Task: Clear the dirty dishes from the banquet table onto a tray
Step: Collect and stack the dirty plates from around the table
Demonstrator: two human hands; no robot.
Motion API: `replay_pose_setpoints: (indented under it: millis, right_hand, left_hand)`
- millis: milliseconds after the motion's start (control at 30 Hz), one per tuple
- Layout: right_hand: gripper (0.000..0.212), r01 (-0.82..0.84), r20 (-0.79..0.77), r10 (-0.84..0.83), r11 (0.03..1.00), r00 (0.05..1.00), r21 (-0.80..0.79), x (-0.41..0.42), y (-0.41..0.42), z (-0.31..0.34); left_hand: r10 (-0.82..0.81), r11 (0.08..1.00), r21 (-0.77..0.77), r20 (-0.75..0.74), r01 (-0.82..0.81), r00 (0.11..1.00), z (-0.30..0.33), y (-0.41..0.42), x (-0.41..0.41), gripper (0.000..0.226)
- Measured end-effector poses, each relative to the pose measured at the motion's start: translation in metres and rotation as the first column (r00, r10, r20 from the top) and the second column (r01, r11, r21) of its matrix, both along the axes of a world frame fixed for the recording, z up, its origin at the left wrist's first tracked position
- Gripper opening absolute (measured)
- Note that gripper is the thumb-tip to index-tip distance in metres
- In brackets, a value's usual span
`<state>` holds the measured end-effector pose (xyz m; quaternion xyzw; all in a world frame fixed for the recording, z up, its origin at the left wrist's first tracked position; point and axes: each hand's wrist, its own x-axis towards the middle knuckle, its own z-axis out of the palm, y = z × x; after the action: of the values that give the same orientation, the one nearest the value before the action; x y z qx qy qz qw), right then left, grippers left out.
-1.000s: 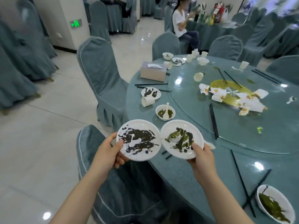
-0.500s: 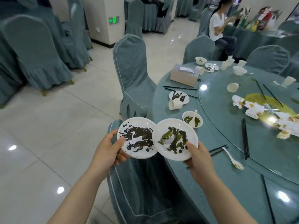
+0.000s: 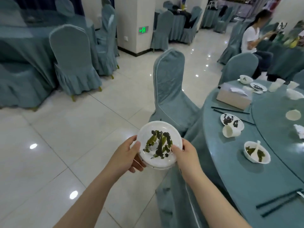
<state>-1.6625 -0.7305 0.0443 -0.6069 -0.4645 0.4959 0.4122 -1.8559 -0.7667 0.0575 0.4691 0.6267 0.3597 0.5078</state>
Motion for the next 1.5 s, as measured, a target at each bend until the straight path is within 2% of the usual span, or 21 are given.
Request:
replay_pose_setpoints:
  millis: [167, 400, 533, 633, 800, 933, 1167, 1300, 1500]
  right_hand:
    - [0.028, -0.011, 0.041, 0.010, 1.000, 0.999, 0.020, -0.040, 0.027, 0.006]
    - [0.023, -0.036, 0.056, 0.038, 0.998, 0.998, -0.043, -0.058, 0.085, 0.010]
    - [0.016, -0.097, 0.015, 0.099, 0.990, 0.995, -0.097, -0.060, 0.149, 0.009]
    - [0.022, -0.118, -0.018, 0.117, 0.988, 0.993, -0.095, -0.054, 0.200, 0.006]
    - [0.025, -0.013, -0.106, -0.002, 0.989, 0.994, -0.148, -0.023, 0.280, -0.004]
    - [0.016, 0.199, -0.033, -0.209, 0.961, 0.977, -0.190, 0.017, 0.324, -0.014]
    - [0.014, 0.483, -0.035, -0.506, 0.840, 0.862, -0.245, 0.094, 0.360, -0.033]
    - [0.011, 0.636, -0.035, -0.672, 0.715, 0.740, -0.291, 0.129, 0.370, -0.046]
    - [0.009, 0.816, 0.057, -0.863, 0.451, 0.503, -0.362, 0.152, 0.382, -0.077]
  left_hand:
    - [-0.062, 0.997, -0.047, 0.016, 0.063, 0.998, 0.008, 0.038, -0.049, 0.032]
    - [-0.028, 0.988, -0.139, 0.266, 0.067, 0.964, -0.004, 0.108, -0.074, 0.025]
    - [-0.007, 0.989, -0.143, 0.282, 0.049, 0.959, -0.009, 0.170, -0.083, 0.027]
    - [-0.004, 0.990, -0.136, 0.281, 0.044, 0.960, -0.009, 0.223, -0.083, 0.028]
    - [-0.021, 0.986, -0.151, 0.280, 0.066, 0.960, -0.011, 0.312, -0.067, 0.028]
    - [-0.067, 0.981, -0.155, 0.282, 0.115, 0.957, -0.014, 0.375, -0.045, 0.029]
    - [-0.214, 0.945, -0.169, 0.334, 0.282, 0.918, -0.027, 0.485, 0.019, 0.026]
    - [-0.340, 0.902, -0.144, 0.341, 0.406, 0.876, -0.032, 0.546, 0.055, 0.024]
    - [-0.488, 0.822, -0.128, 0.345, 0.555, 0.802, -0.037, 0.636, 0.097, 0.027]
